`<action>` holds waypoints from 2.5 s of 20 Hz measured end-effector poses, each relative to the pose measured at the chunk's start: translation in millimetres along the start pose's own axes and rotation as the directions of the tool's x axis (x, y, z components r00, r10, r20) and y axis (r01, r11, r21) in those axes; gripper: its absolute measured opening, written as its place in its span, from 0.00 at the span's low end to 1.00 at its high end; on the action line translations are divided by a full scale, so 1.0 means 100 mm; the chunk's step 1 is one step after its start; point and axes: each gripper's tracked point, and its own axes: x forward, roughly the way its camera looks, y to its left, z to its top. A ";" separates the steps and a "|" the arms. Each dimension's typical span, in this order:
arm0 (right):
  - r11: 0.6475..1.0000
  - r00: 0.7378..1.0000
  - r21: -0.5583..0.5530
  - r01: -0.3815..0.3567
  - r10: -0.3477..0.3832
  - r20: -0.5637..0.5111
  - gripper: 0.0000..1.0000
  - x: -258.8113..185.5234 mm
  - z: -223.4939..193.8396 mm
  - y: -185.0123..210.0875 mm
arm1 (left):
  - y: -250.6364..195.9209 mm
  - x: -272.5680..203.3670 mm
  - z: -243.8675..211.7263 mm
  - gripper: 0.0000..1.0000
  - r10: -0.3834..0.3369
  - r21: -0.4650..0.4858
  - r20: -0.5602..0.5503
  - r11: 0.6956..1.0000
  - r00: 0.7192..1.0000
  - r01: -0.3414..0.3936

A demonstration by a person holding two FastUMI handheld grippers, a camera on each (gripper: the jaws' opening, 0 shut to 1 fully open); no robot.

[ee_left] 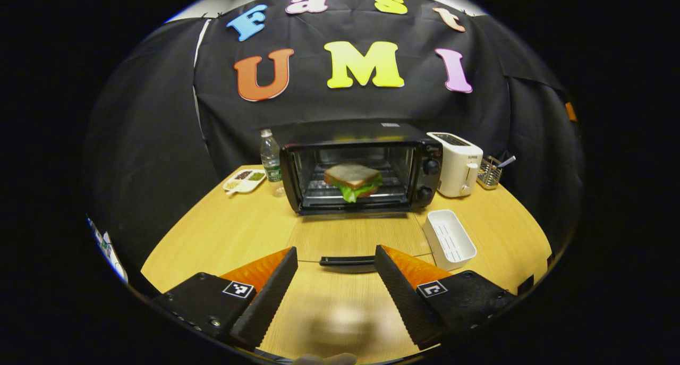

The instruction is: Open the electric oven with the left hand, put the food in, and close the electric oven.

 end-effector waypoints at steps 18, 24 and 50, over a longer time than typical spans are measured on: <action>0.999 0.995 -0.007 0.049 -0.049 -0.092 0.89 -0.09 -0.28 -0.22 | -0.35 0.90 -0.90 0.96 -0.058 -0.046 -0.240 0.998 0.969 0.048; 0.999 0.995 -0.014 0.033 -0.035 -0.093 1.00 0.03 -0.22 -0.13 | -0.38 0.94 -0.86 0.94 -0.064 -0.053 -0.224 0.997 0.972 0.053; 1.000 0.996 0.014 -0.006 0.007 -0.087 1.00 0.20 -0.16 0.07 | -0.27 1.05 0.65 0.94 -0.060 -0.030 -0.019 0.998 0.998 0.060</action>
